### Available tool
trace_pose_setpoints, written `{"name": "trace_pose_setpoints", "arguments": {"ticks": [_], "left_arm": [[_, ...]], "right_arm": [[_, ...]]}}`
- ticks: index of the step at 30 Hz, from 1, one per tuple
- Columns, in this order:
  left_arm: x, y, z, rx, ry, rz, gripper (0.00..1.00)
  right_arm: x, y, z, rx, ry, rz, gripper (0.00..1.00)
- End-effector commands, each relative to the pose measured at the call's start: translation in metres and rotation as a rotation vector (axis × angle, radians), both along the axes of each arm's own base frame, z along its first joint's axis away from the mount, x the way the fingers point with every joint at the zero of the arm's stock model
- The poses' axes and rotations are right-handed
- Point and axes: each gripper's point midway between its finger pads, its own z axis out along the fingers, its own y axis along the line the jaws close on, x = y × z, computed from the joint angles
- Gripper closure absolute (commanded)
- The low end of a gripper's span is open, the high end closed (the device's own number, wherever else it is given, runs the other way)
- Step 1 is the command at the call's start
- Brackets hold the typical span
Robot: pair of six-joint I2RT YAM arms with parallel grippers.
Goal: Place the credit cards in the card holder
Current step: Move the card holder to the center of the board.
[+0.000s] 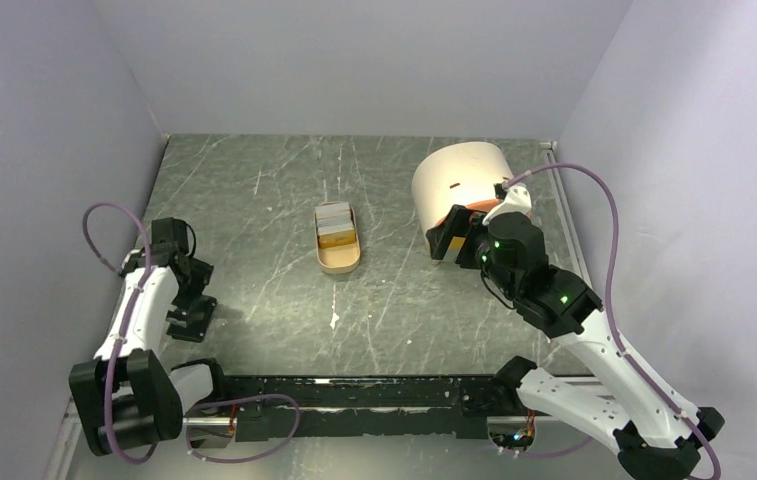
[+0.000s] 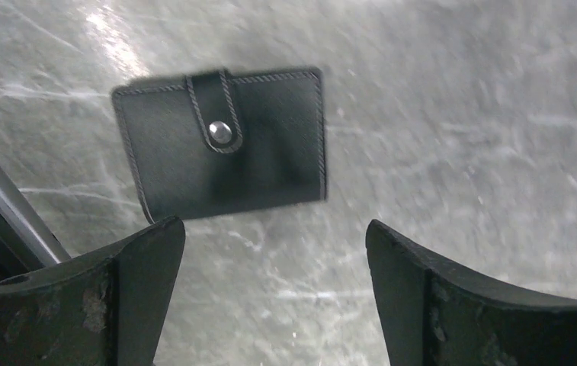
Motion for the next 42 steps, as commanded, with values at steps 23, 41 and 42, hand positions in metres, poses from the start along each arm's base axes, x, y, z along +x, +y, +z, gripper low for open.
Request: {"name": "trace_pose_setpoints", "arguments": {"ticks": [23,41,42], "left_arm": [[0.010,-0.113,-0.079,-0.331,0.131,-0.232,0.13],[-0.012,-0.319,-0.018,-0.397,0.080,-0.799,0.13],[-0.008,-0.323,-0.011,-0.383,0.045,-0.844,0.12]], "right_arm": [[0.001,-0.009,0.008,-0.007,-0.015,-0.034,0.00],[-0.005,-0.010,0.014,0.016,-0.019,-0.023,0.00],[-0.006,-0.010,0.015,0.018,-0.019,-0.022,0.00]]}}
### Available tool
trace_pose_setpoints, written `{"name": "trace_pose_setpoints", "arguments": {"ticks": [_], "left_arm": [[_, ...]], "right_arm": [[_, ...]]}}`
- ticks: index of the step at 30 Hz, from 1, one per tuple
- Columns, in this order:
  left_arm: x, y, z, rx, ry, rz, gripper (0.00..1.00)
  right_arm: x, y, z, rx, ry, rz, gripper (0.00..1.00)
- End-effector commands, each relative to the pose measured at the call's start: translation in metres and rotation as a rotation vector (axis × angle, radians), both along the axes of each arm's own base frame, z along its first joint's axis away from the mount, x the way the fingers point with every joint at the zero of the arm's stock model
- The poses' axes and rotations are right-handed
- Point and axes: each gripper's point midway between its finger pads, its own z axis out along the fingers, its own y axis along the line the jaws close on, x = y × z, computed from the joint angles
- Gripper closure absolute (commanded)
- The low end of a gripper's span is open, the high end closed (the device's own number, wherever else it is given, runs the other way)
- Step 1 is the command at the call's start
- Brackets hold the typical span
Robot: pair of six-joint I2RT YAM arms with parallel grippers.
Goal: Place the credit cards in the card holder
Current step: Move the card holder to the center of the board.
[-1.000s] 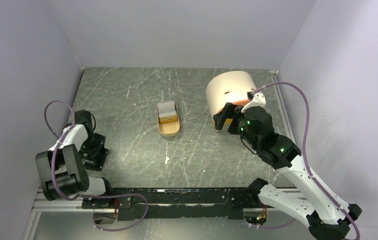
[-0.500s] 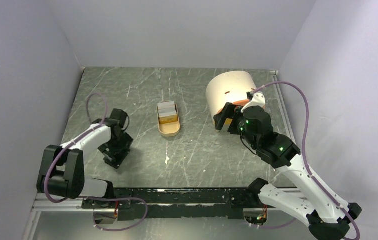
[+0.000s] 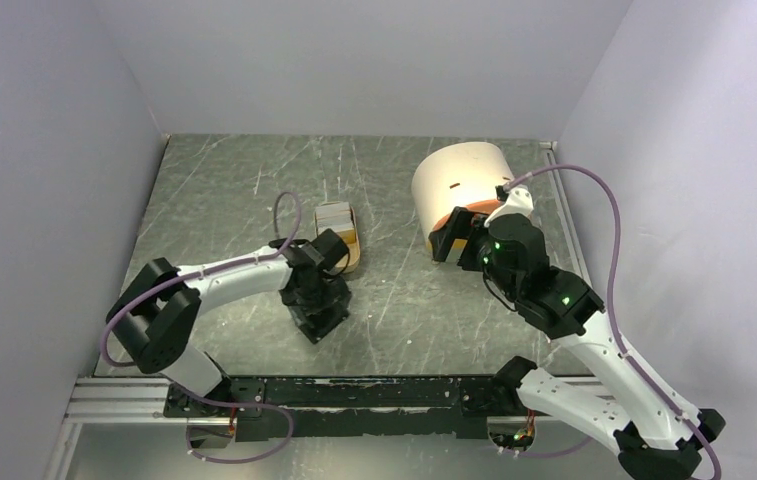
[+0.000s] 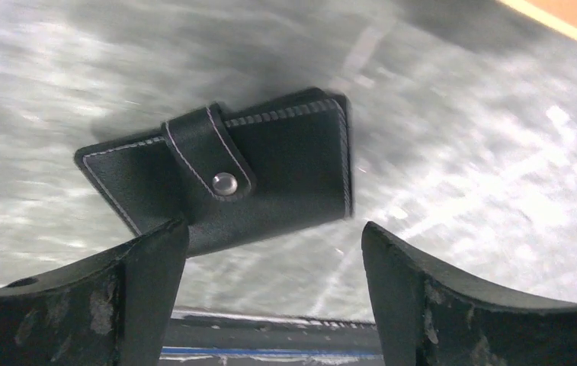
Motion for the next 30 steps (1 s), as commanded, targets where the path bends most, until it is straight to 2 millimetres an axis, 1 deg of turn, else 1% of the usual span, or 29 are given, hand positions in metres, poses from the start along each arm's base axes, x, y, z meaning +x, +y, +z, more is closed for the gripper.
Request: {"name": "trace_pose_setpoints", "arguments": {"ticks": [1,3,5,9,11,14,15,16,17,19,21,22,23,26,28,30], "left_arm": [[0.016,-0.052,0.040,-0.165,-0.121,-0.114,0.10],[0.020,-0.053,0.049,-0.190,-0.194,-0.193,0.09],[0.018,-0.046,0.051,-0.197,-0.245,-0.238,0.11],[0.008,-0.015,0.041,-0.136,-0.273,-0.245,0.13],[0.003,-0.004,0.038,-0.127,-0.276,-0.266,0.15],[-0.004,0.005,0.032,-0.160,-0.273,-0.288,0.18],[-0.005,0.006,0.031,-0.199,-0.270,-0.302,0.17],[-0.005,0.004,0.033,-0.271,-0.266,-0.316,0.18],[-0.005,0.004,0.036,-0.342,-0.269,-0.315,0.19],[-0.001,0.009,0.045,-0.443,-0.299,-0.288,0.21],[0.007,0.020,0.057,-0.496,-0.348,-0.253,0.22],[0.010,0.027,0.066,-0.507,-0.375,-0.241,0.22],[0.013,0.033,0.073,-0.510,-0.399,-0.230,0.22],[0.023,0.054,0.096,-0.466,-0.465,-0.190,0.23],[0.029,0.067,0.113,-0.399,-0.528,-0.175,0.22],[0.034,0.084,0.128,-0.311,-0.589,-0.136,0.21]], "right_arm": [[-0.003,-0.004,0.017,0.033,-0.028,-0.006,0.00],[-0.004,-0.002,0.019,0.043,-0.031,0.001,0.00],[-0.006,0.000,0.020,0.053,-0.037,0.024,0.00],[-0.013,0.013,0.017,0.079,-0.030,0.103,0.03],[-0.019,0.025,0.014,0.093,-0.015,0.174,0.05],[-0.024,0.042,0.009,0.115,0.010,0.262,0.10],[-0.025,0.048,0.009,0.129,0.016,0.284,0.13],[-0.025,0.053,0.000,0.133,0.041,0.304,0.16],[-0.026,0.058,-0.007,0.140,0.062,0.319,0.20],[-0.027,0.069,-0.015,0.158,0.094,0.352,0.29],[-0.027,0.079,-0.020,0.174,0.106,0.383,0.40],[-0.027,0.084,-0.024,0.173,0.108,0.394,0.48],[-0.027,0.088,-0.028,0.170,0.105,0.402,0.52],[-0.024,0.101,-0.038,0.147,0.096,0.419,0.55],[-0.025,0.112,-0.050,0.123,0.112,0.432,0.58],[-0.025,0.123,-0.061,0.100,0.128,0.447,0.61]]}}
